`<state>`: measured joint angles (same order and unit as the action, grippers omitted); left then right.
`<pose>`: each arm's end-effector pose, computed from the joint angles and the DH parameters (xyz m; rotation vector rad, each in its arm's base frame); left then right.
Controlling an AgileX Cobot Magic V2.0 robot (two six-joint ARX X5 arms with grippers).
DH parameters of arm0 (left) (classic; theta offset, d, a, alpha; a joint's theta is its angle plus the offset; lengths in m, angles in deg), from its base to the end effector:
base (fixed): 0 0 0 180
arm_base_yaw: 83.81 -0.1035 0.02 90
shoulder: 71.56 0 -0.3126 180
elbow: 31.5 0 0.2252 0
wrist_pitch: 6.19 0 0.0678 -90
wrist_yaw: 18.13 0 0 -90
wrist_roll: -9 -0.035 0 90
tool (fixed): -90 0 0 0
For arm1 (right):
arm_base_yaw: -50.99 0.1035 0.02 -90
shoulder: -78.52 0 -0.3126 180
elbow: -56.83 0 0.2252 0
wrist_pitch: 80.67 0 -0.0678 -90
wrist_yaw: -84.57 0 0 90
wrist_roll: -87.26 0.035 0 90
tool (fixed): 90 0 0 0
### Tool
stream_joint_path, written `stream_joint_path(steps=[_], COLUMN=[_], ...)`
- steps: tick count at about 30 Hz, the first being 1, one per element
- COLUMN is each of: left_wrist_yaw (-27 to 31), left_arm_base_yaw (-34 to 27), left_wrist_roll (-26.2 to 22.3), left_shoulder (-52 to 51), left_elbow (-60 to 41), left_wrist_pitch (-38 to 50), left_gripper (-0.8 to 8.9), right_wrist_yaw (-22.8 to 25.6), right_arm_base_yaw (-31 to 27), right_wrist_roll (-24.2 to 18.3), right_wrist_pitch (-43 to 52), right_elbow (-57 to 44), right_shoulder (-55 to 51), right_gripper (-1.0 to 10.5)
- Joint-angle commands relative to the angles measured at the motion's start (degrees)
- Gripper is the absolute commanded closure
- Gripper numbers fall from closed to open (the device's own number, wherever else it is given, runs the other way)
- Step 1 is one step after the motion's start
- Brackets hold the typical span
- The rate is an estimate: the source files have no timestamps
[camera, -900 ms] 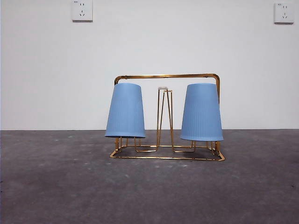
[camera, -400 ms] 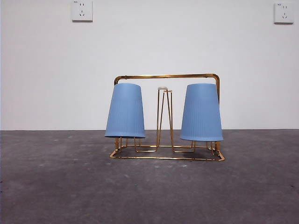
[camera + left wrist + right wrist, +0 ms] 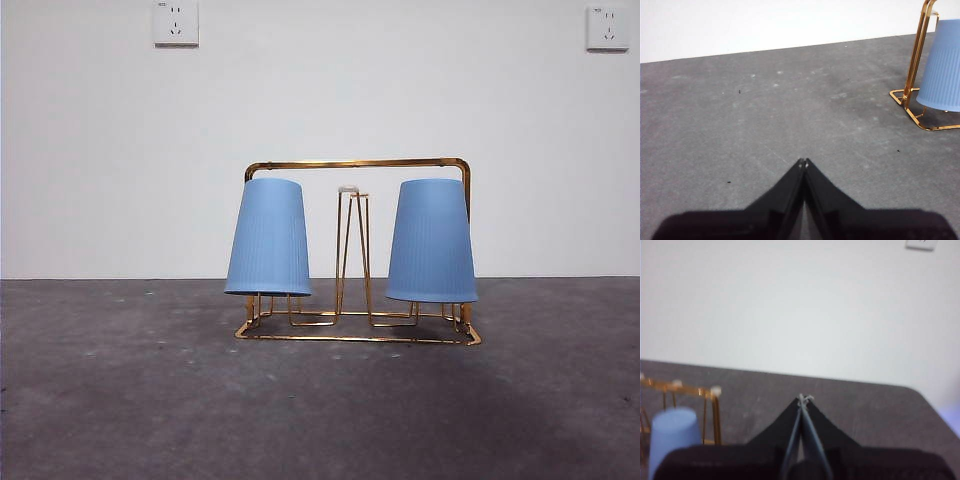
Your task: Pick up cup 1,put cup 1 in the cup rack,pick up cup 2,put cup 2 in the cup rack
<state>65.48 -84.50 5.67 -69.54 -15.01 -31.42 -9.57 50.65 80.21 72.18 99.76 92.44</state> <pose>0.0265 -0.0036 0.1516 0.0463 0.1846 -0.1046 0.0162 0.0024 0.2912 -0.1243 -0.0365 0.0642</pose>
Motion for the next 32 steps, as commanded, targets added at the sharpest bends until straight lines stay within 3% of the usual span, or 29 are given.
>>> stream_joint_path(steps=[1,6,11,15,32], left_wrist_yaw=[0.2,0.2,0.2,0.2,0.2], left_arm_base_yaw=[-0.2,-0.2,-0.2,-0.2,-0.2], left_wrist_roll=[0.57,0.57,0.57,0.57,0.57], left_shoulder=[-0.02,-0.02,0.0,0.04,1.16], left_elbow=[-0.59,-0.59,-0.59,-0.59,-0.59], left_wrist_pitch=[0.5,0.5,0.5,0.52,0.52], left_gripper=[8.17,8.17,8.17,8.17,8.17], right_wrist_yaw=[0.09,1.77,2.12,2.69,2.67], right_arm_base_yaw=[-0.02,-0.02,-0.02,-0.02,-0.02], right_wrist_roll=[2.6,8.72,11.93,10.56,11.21], right_wrist_pitch=[4.11,7.54,7.41,1.18,1.29], right_elbow=[-8.59,-19.76,-26.69,-26.67,-26.64], right_shoulder=[-3.39,-9.38,-13.33,-13.46,-13.42], right_gripper=[9.4,9.4,9.4,9.4,9.4])
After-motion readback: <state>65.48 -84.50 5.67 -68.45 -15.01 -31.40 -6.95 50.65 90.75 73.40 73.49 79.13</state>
